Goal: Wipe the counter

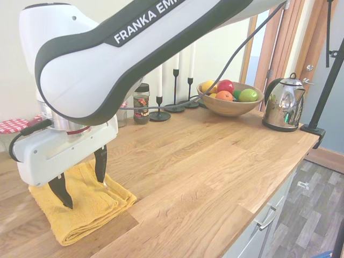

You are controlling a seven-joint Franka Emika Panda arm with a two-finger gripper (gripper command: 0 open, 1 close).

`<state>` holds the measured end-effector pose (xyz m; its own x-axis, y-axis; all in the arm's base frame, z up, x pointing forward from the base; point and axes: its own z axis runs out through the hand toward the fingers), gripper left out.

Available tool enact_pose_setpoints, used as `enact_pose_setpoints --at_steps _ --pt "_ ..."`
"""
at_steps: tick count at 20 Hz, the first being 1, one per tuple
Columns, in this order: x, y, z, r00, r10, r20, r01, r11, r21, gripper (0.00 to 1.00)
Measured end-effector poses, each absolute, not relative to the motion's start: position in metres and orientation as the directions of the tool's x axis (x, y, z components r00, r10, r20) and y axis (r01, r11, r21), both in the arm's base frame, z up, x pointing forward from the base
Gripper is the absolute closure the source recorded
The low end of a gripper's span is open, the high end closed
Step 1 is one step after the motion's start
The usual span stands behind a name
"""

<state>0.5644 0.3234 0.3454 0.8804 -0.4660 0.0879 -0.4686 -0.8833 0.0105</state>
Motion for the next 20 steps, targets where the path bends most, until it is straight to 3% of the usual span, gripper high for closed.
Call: enact_pose_setpoints --at_steps 7,8,20 --pt "0.5683 0.3174 0.3366 0.876 -0.475 0.083 -0.479 -0.878 0.023 0.0" --pt "0.5684 0.3172 0.336 0.876 -0.476 0.082 -0.479 -0.878 0.023 1.0" --pt "0.5686 0.3168 0.3334 0.874 -0.478 0.082 -0.481 -0.877 0.016 1.0"
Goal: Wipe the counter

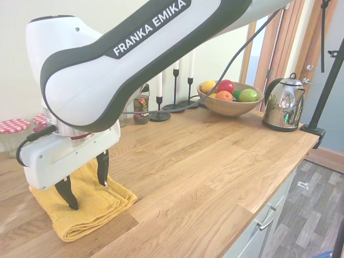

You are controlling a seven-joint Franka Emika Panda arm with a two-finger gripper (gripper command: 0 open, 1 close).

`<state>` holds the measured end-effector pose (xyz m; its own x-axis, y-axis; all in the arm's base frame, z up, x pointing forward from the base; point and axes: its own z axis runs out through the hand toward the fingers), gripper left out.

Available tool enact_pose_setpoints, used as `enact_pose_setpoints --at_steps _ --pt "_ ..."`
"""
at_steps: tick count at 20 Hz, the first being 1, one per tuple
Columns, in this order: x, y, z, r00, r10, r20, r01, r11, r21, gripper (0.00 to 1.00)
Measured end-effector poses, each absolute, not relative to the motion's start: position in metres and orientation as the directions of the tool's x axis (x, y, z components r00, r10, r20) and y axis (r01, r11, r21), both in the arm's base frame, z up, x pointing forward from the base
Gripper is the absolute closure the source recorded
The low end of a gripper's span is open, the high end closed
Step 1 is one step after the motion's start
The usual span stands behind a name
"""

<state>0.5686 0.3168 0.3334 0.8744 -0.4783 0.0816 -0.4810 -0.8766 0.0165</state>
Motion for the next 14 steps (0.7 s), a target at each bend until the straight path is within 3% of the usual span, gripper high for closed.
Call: enact_pose_setpoints --at_steps 14 --pt "0.567 0.306 0.331 0.868 -0.488 0.097 -0.49 -0.872 0.002 1.0"
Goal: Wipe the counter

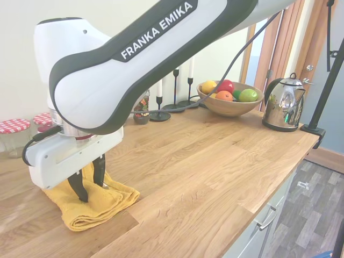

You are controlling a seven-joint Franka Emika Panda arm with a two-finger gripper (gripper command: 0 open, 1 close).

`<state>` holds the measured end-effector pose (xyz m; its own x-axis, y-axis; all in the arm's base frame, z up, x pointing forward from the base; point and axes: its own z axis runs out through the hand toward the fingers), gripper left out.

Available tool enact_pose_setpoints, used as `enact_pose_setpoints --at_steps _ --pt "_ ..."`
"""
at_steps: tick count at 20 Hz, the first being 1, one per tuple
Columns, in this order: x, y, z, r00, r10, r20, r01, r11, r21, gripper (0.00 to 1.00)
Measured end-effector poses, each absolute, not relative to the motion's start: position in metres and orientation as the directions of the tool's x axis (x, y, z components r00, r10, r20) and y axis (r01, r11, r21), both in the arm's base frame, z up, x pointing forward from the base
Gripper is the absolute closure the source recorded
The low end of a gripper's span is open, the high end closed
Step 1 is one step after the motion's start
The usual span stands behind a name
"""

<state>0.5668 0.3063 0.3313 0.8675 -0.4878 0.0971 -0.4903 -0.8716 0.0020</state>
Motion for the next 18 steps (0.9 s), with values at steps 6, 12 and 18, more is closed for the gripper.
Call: enact_pose_setpoints --at_steps 6,12,18 --pt "0.566 0.301 0.332 0.864 -0.493 0.102 -0.496 -0.869 0.001 1.0" --pt "0.568 0.293 0.332 0.858 -0.502 0.105 -0.506 -0.863 0.005 1.0" --pt "0.575 0.244 0.332 0.836 -0.537 0.116 -0.541 -0.841 0.002 1.0"
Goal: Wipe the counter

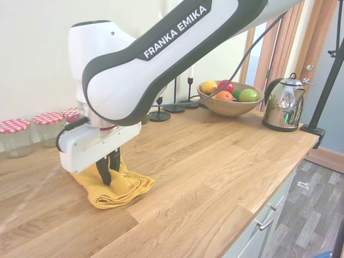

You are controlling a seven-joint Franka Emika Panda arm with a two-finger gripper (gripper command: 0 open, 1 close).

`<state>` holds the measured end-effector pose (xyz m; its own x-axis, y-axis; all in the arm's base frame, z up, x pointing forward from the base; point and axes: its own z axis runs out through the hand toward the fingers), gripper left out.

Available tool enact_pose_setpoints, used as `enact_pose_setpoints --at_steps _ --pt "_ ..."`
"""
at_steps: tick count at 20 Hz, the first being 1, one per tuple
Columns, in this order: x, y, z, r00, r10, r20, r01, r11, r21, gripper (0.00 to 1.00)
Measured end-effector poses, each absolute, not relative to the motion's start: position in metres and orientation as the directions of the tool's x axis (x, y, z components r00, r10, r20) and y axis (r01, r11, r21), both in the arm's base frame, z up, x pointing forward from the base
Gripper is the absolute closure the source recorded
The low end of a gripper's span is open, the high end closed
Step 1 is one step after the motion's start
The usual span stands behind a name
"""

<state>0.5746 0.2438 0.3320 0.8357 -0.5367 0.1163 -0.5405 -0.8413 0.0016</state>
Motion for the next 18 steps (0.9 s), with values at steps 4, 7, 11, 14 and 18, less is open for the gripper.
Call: enact_pose_setpoints --at_steps 4,7,11,14,18 --pt "0.577 0.183 0.332 0.817 -0.565 0.113 -0.568 -0.823 -0.003 1.0" --pt "0.576 0.137 0.333 0.806 -0.583 0.106 -0.586 -0.811 -0.008 1.0" --pt "0.572 0.079 0.333 0.792 -0.604 0.092 -0.605 -0.796 -0.016 1.0" --pt "0.57 0.036 0.333 0.78 -0.62 0.083 -0.62 -0.784 -0.028 1.0" --pt "0.569 -0.019 0.334 0.766 -0.64 0.069 -0.638 -0.769 -0.04 1.0"
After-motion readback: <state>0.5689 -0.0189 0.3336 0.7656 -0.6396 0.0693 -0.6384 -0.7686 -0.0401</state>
